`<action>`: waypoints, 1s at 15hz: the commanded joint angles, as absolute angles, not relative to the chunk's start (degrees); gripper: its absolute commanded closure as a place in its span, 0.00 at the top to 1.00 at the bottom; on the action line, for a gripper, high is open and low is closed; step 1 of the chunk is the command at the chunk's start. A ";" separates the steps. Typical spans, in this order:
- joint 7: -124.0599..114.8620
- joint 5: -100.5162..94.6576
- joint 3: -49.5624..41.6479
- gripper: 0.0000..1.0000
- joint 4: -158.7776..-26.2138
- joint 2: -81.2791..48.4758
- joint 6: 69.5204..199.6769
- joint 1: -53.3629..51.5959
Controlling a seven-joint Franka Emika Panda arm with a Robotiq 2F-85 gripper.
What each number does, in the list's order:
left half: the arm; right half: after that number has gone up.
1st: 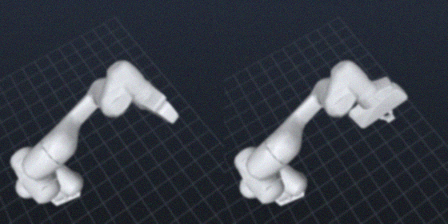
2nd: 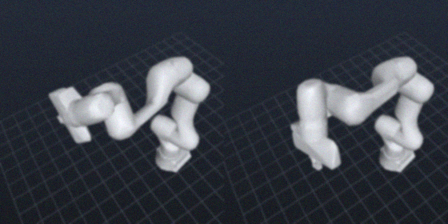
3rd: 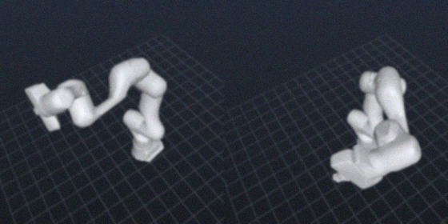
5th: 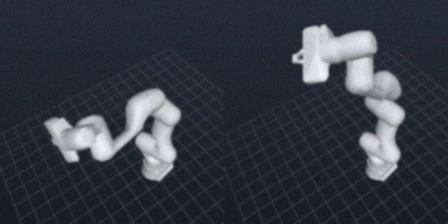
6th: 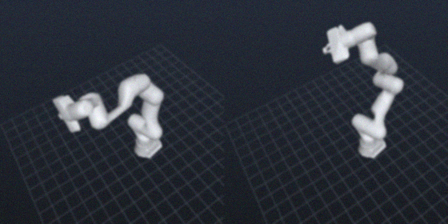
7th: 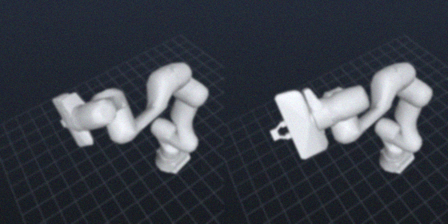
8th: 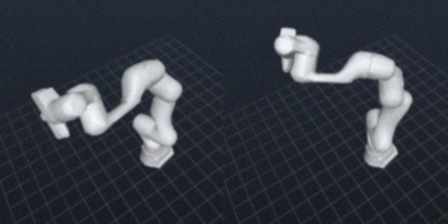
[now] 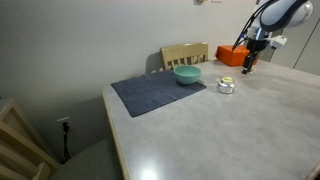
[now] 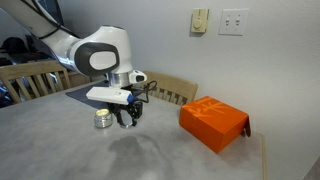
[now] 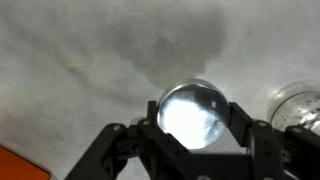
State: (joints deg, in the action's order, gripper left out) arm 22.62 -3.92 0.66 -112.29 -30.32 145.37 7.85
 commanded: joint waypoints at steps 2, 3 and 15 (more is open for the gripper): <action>18.50 -7.68 -1.06 0.44 -104.40 -37.71 141.82 5.50; 17.89 -7.89 -1.07 0.44 -103.39 -38.83 142.16 5.37; 18.25 -5.71 0.95 0.92 -98.19 -44.34 145.43 6.89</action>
State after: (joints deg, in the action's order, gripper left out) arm 17.91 -6.38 -0.10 -99.66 -43.07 144.98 5.86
